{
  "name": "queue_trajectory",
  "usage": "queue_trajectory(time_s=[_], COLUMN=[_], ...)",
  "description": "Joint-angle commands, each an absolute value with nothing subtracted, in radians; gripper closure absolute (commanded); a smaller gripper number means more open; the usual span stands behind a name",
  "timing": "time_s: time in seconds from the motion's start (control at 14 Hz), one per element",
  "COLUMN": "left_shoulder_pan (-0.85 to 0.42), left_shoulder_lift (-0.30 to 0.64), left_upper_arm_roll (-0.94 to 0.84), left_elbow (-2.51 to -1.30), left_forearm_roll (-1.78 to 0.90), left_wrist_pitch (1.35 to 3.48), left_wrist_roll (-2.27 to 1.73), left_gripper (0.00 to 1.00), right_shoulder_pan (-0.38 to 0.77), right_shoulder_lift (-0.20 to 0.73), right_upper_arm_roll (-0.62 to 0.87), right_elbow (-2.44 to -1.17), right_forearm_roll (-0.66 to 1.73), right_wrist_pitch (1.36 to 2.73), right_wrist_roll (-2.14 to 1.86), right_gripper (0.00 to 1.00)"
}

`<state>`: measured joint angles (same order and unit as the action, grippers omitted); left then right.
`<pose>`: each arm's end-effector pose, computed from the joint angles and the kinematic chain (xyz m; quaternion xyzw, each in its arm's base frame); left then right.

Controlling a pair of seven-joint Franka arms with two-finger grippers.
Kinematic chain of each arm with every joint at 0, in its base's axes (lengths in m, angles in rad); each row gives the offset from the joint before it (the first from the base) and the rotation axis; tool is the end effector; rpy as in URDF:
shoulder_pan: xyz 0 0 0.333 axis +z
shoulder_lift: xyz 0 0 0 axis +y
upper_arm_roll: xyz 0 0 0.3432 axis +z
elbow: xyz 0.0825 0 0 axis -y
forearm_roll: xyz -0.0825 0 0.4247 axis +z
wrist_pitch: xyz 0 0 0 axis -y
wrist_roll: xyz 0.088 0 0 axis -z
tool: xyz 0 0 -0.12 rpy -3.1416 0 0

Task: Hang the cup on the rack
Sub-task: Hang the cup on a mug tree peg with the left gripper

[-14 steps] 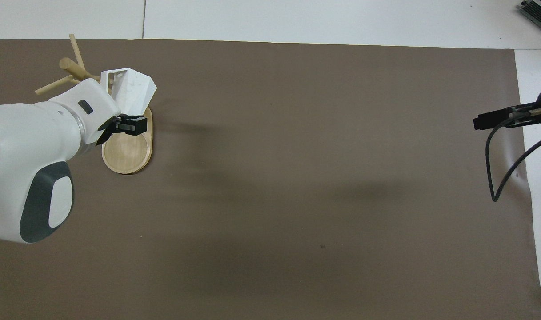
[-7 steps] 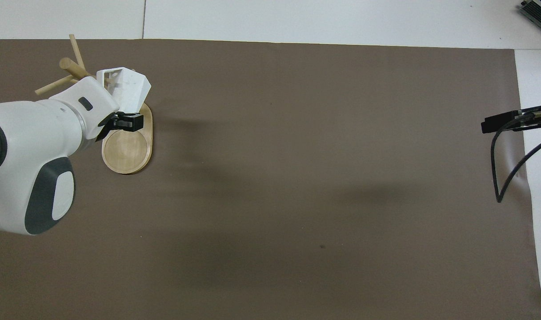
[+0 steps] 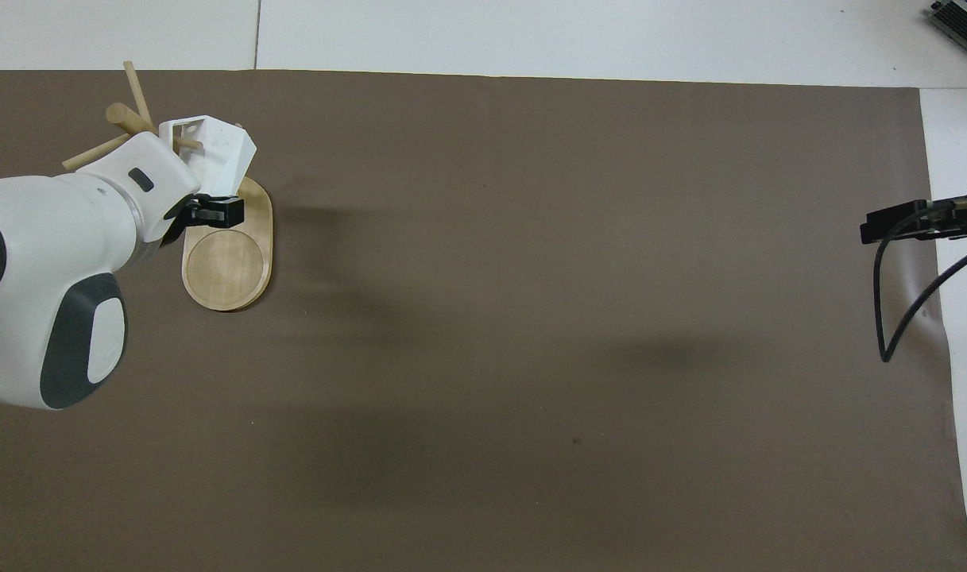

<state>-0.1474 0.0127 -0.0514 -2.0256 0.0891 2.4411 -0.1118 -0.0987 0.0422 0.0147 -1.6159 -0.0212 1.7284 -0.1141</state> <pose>0.6189 -0.1237 0.4815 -0.9767 0.0701 -0.2028 0.0033 0.6210 -0.0547 0.6041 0.9992 0.0163 0.0340 0.0136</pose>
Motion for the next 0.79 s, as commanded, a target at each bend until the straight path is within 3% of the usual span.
queue_trajectory(time_s=[0.0, 0.07, 0.14, 0.29, 0.43, 0.5, 0.72], left_shoulder_pan=[-0.126, -0.126, -0.126, -0.127, -0.127, -0.127, -0.121], left_shoulder_lift=[0.017, 0.017, 0.017, 0.017, 0.014, 0.008, -0.038], left_upper_arm_roll=[-0.055, -0.055, -0.054, -0.054, -0.054, -0.054, -0.054], left_elbow=[-2.029, -2.029, -2.028, -2.025, -2.010, -2.000, -1.993], left_forearm_roll=[0.114, 0.114, 0.114, 0.114, 0.115, 0.114, 0.114], left_wrist_pitch=[2.461, 2.456, 2.451, 2.450, 2.422, 2.395, 2.295], left_wrist_roll=[-0.130, -0.132, -0.143, -0.160, -0.160, -0.156, -0.150], left_gripper=[1.00, 1.00, 0.89, 0.45, 0.08, 0.00, 0.00], right_shoulder_pan=[-0.104, -0.104, -0.104, -0.106, -0.106, -0.106, -0.106], right_shoulder_lift=[0.021, 0.021, 0.021, 0.023, 0.023, 0.023, 0.023], right_upper_arm_roll=[0.020, 0.020, 0.020, 0.020, 0.020, 0.020, 0.020], right_elbow=[-1.635, -1.635, -1.635, -1.635, -1.635, -1.632, -1.632], right_forearm_roll=[-0.041, -0.041, -0.041, -0.041, -0.041, -0.041, -0.041], right_wrist_pitch=[1.735, 1.735, 1.735, 1.735, 1.736, 1.736, 1.736], right_wrist_roll=[-0.095, -0.095, -0.097, -0.098, -0.098, -0.098, -0.103], right_gripper=[0.00, 0.00, 0.00, 0.00, 0.00, 0.00, 0.00])
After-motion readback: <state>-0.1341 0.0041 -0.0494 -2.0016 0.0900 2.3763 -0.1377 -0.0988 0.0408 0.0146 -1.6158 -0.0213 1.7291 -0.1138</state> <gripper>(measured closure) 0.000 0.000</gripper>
